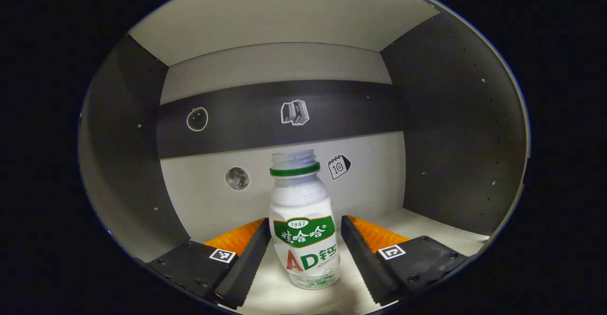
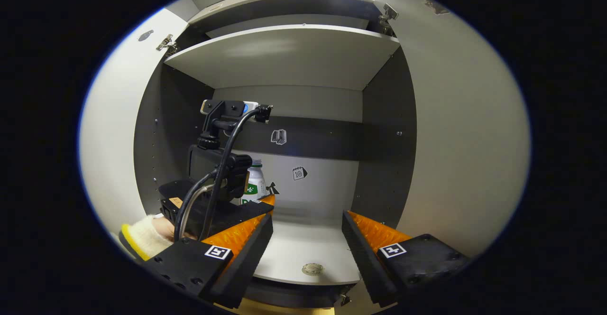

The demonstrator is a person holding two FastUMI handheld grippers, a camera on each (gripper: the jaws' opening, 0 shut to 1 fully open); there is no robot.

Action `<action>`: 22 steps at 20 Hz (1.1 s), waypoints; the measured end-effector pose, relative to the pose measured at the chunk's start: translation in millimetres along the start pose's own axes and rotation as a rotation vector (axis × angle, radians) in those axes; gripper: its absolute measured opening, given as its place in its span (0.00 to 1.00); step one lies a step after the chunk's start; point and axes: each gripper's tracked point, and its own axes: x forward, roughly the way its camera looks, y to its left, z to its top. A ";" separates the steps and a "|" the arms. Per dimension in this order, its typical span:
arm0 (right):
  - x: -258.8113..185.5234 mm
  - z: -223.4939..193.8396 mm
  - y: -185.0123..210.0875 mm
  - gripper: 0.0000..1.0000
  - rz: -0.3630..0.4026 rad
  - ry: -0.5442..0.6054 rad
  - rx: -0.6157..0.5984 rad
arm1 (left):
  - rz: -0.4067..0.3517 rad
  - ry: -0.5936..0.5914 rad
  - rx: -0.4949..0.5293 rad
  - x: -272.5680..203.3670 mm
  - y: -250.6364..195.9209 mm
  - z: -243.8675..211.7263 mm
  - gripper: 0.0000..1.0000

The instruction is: Grasp the bottle in the cabinet with the left hand and place it on the coaster, then close the right door with the right hand and the left door with the left hand.

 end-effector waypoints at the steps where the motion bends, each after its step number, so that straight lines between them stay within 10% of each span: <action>1: 0.6 -0.9 -0.5 0.98 0.000 0.003 0.001 | 0.010 -0.004 -0.009 -3.4 1.9 -0.2 0.86; 22: -90.9 41.3 24.8 0.97 0.031 -0.061 0.010 | 0.095 -0.044 -0.046 -139.5 46.1 54.9 0.77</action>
